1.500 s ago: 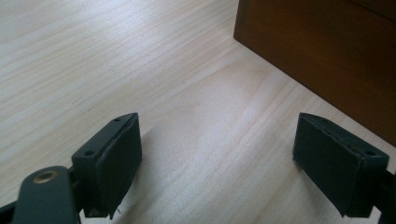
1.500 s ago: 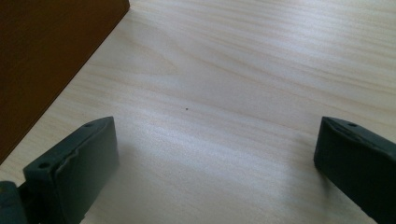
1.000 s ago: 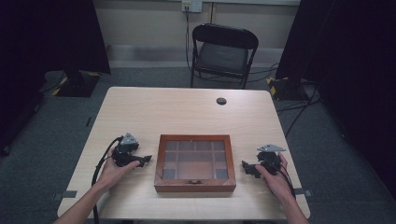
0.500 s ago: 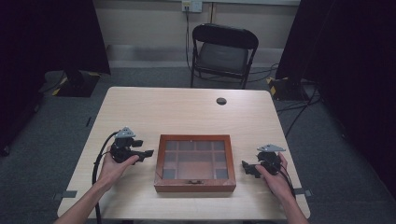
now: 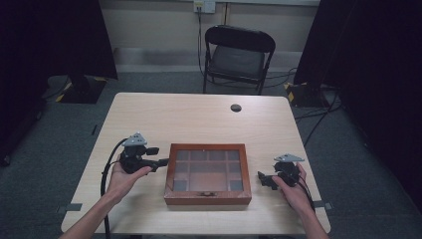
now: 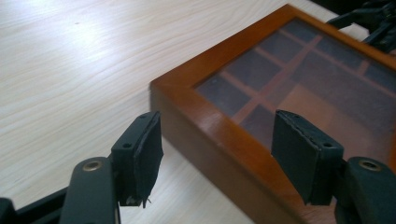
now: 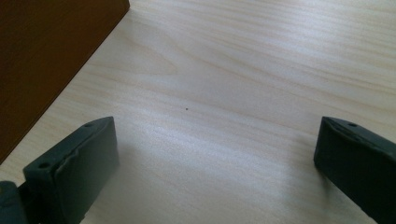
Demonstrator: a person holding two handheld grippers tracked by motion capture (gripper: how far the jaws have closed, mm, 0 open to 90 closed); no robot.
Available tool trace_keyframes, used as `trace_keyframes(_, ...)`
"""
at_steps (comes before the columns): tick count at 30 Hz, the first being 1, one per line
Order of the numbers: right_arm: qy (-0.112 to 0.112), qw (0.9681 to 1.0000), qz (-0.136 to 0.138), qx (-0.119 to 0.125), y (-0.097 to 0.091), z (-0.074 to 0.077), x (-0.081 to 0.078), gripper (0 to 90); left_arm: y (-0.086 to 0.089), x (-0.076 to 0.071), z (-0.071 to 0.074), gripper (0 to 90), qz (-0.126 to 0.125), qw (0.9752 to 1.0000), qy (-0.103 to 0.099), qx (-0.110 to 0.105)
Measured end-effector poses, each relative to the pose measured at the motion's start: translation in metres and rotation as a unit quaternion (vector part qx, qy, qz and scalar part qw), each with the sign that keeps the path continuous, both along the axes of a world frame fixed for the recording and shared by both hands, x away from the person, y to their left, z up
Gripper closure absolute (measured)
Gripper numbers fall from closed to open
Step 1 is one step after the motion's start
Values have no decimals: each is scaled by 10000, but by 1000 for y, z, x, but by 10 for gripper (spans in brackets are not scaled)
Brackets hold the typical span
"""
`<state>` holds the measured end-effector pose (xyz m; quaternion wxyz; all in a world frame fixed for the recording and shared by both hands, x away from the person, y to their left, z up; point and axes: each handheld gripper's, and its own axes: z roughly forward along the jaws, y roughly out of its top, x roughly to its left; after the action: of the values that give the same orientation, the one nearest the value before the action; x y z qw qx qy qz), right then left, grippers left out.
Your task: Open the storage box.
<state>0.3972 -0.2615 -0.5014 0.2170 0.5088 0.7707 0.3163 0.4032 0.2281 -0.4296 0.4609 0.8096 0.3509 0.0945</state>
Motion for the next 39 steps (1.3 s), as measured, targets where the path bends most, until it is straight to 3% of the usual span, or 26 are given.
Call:
trace_keyframes(10, 0, 10000, 0, 1, 0, 0, 0, 0, -20, -10, 9, 349, -334, 9994, -24, -39)
trace_keyframes(15, 0, 10000, 1, 1, 0, 0, 0, 0, -27, -14, 20, 364, -413, 9989, -88, -196)
trace_keyframes(19, 0, 10000, 0, 1, 0, 0, 0, 0, -34, -16, 21, 370, -485, 9987, -123, -87)
trace_keyframes(23, 0, 10000, 1, 0, 0, 0, 0, 0, -46, -22, 22, 358, -819, 9966, -74, -70)
trace_keyframes(31, 2, 10000, -1, 3, 0, 0, 0, 0, -67, -30, 24, 378, -1154, 9933, -68, -45)
trace_keyframes(34, 0, 10000, 0, 1, 0, 0, 0, 0, -73, -29, 26, 367, -1204, 9926, -81, -153)
trace_keyframes(38, 0, 10000, 0, 1, 0, 0, 0, 0, -81, -30, 29, 374, -1301, 9914, -102, -55)
trace_keyframes(39, -1, 10000, 1, 0, 0, 0, 0, 0, -86, -31, 30, 390, -1411, 9899, -78, -65)
